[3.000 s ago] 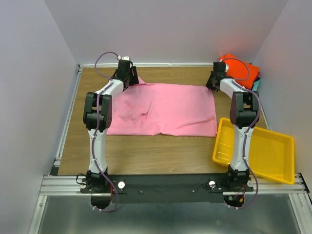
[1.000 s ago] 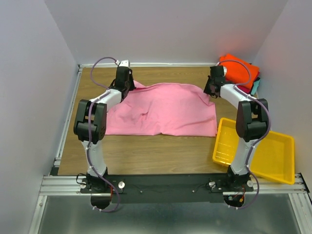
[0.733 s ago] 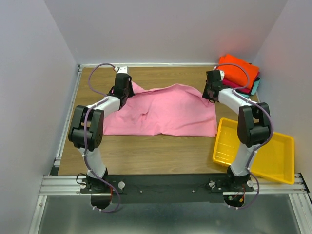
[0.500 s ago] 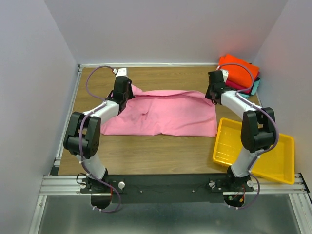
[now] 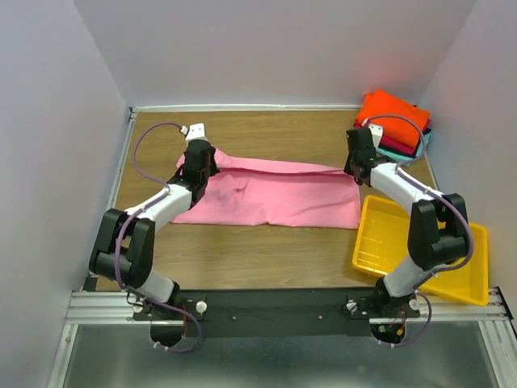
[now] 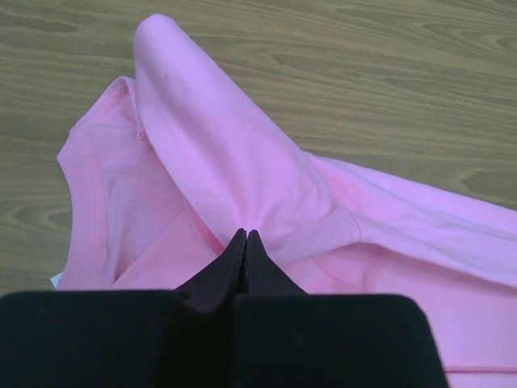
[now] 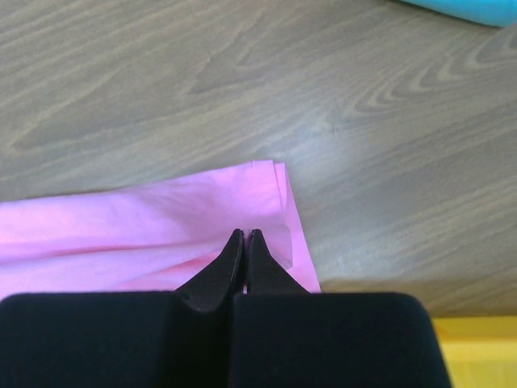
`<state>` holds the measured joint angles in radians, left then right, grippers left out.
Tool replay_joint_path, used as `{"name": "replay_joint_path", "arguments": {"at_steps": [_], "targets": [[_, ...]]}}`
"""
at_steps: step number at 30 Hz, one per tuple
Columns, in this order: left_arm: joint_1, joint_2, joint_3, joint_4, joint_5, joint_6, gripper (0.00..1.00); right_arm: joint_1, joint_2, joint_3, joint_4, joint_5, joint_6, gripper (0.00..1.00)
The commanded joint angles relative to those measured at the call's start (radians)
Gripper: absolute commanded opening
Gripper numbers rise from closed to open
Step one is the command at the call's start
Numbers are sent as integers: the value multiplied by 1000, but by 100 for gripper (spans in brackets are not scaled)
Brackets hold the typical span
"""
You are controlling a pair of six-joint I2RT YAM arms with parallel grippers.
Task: Fold and stack the t-shirts
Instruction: Fold the tshirt
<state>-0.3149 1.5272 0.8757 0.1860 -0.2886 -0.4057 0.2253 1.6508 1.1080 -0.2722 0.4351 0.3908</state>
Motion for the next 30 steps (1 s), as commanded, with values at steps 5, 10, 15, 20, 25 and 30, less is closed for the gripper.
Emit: {"name": "replay_joint_path", "arguments": {"at_steps": [5, 10, 15, 20, 25, 30], "targets": [[-62, -122, -70, 15, -95, -30, 0, 35, -127, -97, -4, 88, 13, 2], [-82, -185, -127, 6, -112, -51, 0, 54, -184, -158, -4, 125, 34, 2], [-139, -236, -185, 4, -124, -80, 0, 71, -259, -250, -4, 143, 75, 3], [-190, -298, -221, -32, -118, -99, 23, 98, -354, -310, -5, 162, 95, 50], [-214, -413, -234, -54, -112, -107, 70, 127, -447, -286, -5, 149, 99, 84], [-196, -463, -239, -45, -156, -99, 84, 192, -402, -217, 33, 131, 65, 84]]}}
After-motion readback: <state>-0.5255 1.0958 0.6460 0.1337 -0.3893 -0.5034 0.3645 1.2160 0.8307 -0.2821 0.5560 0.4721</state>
